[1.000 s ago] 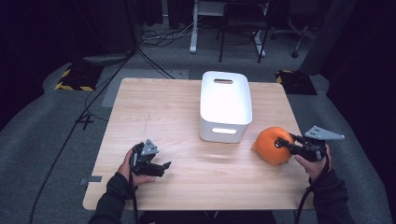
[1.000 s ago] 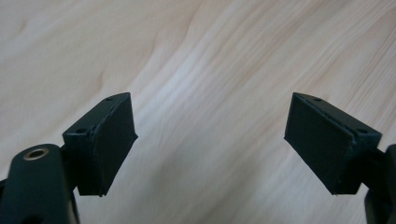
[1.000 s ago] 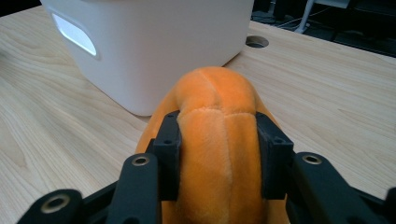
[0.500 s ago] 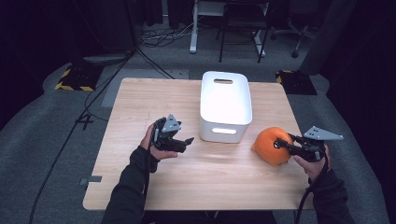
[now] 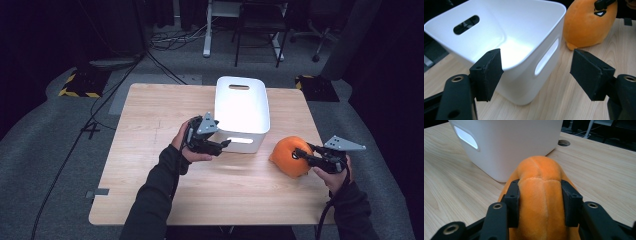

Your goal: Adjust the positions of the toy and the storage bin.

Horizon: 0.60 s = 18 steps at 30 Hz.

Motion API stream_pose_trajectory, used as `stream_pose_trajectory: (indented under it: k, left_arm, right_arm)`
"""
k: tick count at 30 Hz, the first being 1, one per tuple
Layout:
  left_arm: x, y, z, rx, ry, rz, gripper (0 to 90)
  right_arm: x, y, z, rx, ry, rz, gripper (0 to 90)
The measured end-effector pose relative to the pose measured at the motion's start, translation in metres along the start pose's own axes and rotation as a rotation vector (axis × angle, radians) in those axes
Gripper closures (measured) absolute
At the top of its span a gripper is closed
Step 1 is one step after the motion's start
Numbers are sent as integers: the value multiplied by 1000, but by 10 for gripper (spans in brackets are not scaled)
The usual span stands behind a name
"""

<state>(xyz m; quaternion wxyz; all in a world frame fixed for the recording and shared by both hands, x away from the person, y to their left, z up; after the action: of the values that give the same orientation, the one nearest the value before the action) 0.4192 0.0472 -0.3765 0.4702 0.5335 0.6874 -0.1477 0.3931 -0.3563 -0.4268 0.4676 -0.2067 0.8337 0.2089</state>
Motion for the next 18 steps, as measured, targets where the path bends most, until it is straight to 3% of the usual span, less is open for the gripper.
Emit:
stream_pose_trajectory:
  k: [3, 11, 14, 15, 18]
  left_arm:
    - [-14, -3, 14, 34, 5, 19, 272]
    - [-24, -9, 39, 77, 33, 23, 270]
    - [-26, -10, 47, 80, 49, 20, 320]
    - [-26, -11, 52, 69, 65, 27, 389]
    - [-26, -12, 57, 66, 90, 32, 454]
  right_arm:
    - [0, 1, 1, -2, 0, -3, 581]
    - [0, 0, 0, -8, 2, -5, 581]
    - [0, 0, 0, -9, 3, -5, 580]
    - [0, 0, 0, -11, 4, -8, 579]
    - [1, 0, 0, -3, 0, -8, 578]
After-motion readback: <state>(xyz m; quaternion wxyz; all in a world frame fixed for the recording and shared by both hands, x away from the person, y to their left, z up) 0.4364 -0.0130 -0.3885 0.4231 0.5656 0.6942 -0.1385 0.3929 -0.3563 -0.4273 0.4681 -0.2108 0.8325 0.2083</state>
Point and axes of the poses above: each handheld gripper's, and its own axes: z roughly forward along the jaws, x roughly out of its underside, y roughly to its left, the point moved 1 cm from there along z, roughly forward along the jaws, and after that the axes turned 11 degrees about z, right-handed, at the moved point
